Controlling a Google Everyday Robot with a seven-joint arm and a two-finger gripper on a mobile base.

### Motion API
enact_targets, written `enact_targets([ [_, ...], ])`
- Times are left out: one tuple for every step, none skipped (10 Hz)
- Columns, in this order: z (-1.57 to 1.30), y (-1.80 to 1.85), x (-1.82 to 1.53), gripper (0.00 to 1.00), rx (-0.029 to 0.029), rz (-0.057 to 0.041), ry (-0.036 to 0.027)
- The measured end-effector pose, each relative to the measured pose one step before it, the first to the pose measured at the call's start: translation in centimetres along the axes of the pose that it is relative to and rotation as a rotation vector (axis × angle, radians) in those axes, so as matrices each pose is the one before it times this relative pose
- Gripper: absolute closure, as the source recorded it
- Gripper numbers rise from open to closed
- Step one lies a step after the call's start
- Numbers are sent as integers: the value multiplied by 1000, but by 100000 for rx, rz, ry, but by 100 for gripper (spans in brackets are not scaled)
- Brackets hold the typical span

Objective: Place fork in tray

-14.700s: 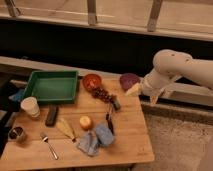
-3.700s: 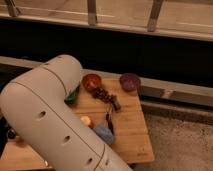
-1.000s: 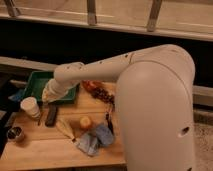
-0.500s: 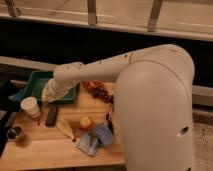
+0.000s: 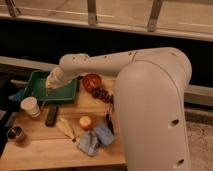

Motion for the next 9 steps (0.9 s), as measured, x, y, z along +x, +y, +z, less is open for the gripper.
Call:
enact_targets([
  [-515,-1100,-1863,100,-132,1223,-3959],
  [-325,-962,-1769,100,-14,1478,-4636],
  [-92,-566,-1121,100,194,1387,-3105],
  [-110,-878,-1839,100,1026,1728,-4495],
  [314,-817,-1464,100,928,1288,-2959],
  [567,-516,-1385,100,598,1073,-2430],
  [1025,-403,-859,100,171,1204,-1120],
  [1357,-222,-189,100,-300,1344,179],
  [1235,-689,308,100,-38,1794,427],
])
